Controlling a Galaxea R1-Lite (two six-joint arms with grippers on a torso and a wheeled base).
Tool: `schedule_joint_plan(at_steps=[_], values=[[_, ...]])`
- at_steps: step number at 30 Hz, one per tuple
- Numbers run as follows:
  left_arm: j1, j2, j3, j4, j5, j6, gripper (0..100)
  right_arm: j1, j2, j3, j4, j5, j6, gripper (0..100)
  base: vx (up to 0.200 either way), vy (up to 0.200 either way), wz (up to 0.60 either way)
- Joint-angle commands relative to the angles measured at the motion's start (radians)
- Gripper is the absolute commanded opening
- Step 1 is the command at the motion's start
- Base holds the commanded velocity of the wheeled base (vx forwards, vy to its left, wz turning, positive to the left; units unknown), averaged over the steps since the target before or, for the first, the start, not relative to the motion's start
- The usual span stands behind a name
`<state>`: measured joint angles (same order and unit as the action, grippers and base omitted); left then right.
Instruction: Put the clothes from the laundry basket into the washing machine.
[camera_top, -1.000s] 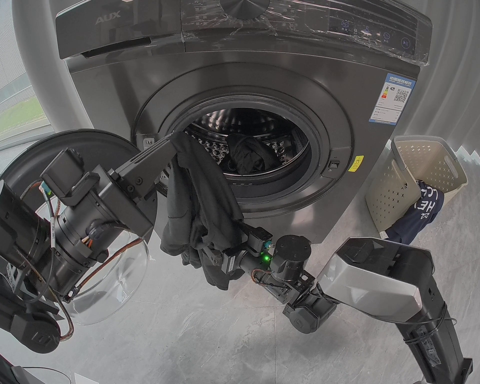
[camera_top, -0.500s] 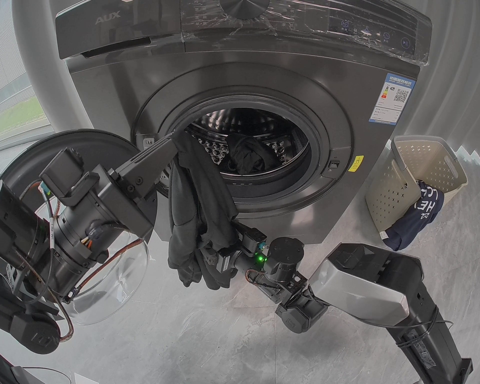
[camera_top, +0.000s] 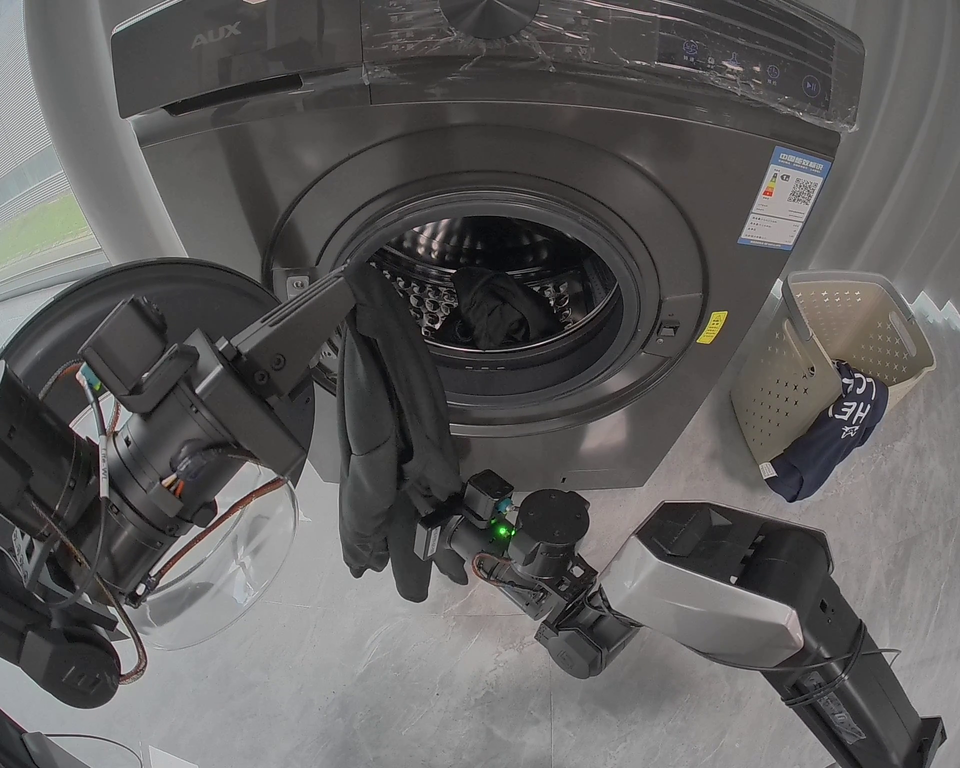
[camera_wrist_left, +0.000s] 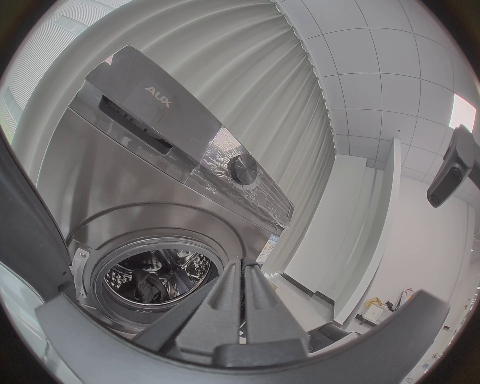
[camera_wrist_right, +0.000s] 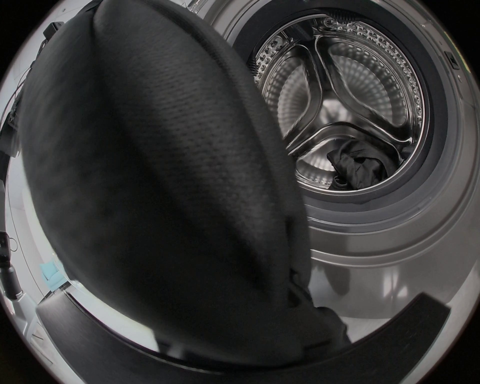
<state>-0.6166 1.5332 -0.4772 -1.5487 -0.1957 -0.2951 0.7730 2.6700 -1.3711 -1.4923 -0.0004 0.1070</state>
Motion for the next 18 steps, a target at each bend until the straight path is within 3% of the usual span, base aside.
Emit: schedule_joint_plan(at_steps=[1, 5, 12, 18], values=[[0.001, 0.001, -0.004, -0.001, 0.001, -0.002, 0, -0.02, 0.001, -0.003, -0.005, -0.003, 0.0, 0, 0.0, 0.0, 0.0], [0.014, 0.005, -0.012, 0.002, 0.009, -0.002, 0, -0.07, -0.051, 0.053, -0.014, -0.006, 0.002, 0, 0.0, 0.0, 0.0], [0.092, 0.054, -0.012, 0.007, 0.013, -0.001, 0, -0.162, -0.283, 0.302, -0.054, 0.005, 0.014, 0, 0.0, 0.0, 0.0], [0.124, 0.114, 0.023, 0.004, 0.012, 0.01, 0, -0.169, -0.458, 0.449, -0.054, 0.01, 0.026, 0, 0.0, 0.0, 0.0]])
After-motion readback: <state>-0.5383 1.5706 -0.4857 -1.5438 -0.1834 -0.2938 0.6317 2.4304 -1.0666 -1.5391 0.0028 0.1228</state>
